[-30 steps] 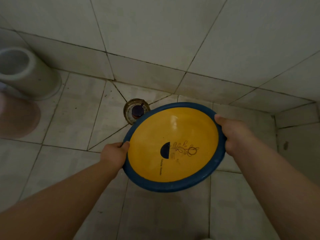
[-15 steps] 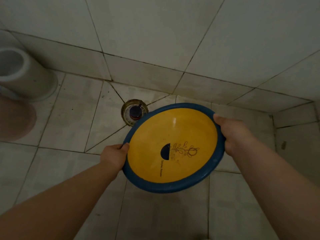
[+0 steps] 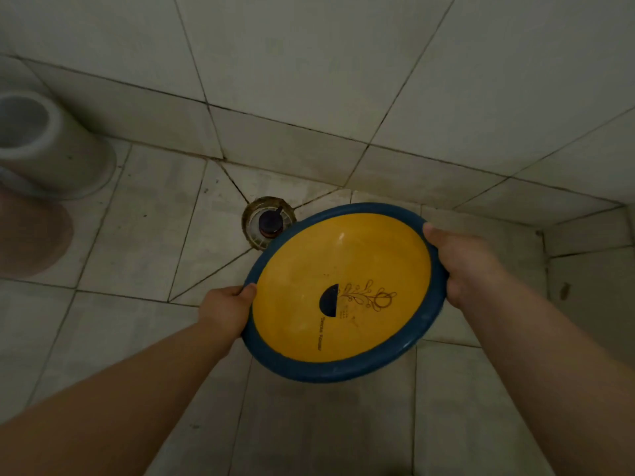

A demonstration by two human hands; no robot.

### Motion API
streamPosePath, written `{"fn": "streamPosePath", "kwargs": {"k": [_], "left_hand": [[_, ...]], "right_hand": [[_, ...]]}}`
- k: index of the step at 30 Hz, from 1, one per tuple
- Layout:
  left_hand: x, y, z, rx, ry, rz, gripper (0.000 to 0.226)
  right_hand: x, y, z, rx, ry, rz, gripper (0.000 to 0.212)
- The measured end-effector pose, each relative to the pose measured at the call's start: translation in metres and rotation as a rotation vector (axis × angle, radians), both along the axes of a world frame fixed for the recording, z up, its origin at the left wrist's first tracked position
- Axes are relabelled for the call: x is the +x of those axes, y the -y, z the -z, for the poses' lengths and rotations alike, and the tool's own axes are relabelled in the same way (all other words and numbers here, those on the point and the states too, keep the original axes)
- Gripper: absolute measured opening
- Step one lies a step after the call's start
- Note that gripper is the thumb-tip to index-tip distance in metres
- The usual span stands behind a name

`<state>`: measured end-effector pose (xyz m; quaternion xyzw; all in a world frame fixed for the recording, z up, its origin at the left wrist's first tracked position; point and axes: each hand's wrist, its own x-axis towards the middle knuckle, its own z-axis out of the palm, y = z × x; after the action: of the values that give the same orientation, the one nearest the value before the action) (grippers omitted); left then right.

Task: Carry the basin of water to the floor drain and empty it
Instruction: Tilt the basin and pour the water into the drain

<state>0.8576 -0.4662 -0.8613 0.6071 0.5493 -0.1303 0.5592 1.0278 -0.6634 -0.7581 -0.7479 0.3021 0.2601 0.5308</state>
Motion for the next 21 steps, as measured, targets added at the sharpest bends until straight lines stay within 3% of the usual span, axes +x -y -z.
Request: {"fn": "streamPosePath", "kwargs": {"k": [21], "left_hand": [[-0.0016,-0.0007,0.006,-0.048,0.0,-0.007,0.038]], "right_hand": [[-0.0004,0.0015,-0.0015,-0.002,0.015,-0.009,0.022]]}}
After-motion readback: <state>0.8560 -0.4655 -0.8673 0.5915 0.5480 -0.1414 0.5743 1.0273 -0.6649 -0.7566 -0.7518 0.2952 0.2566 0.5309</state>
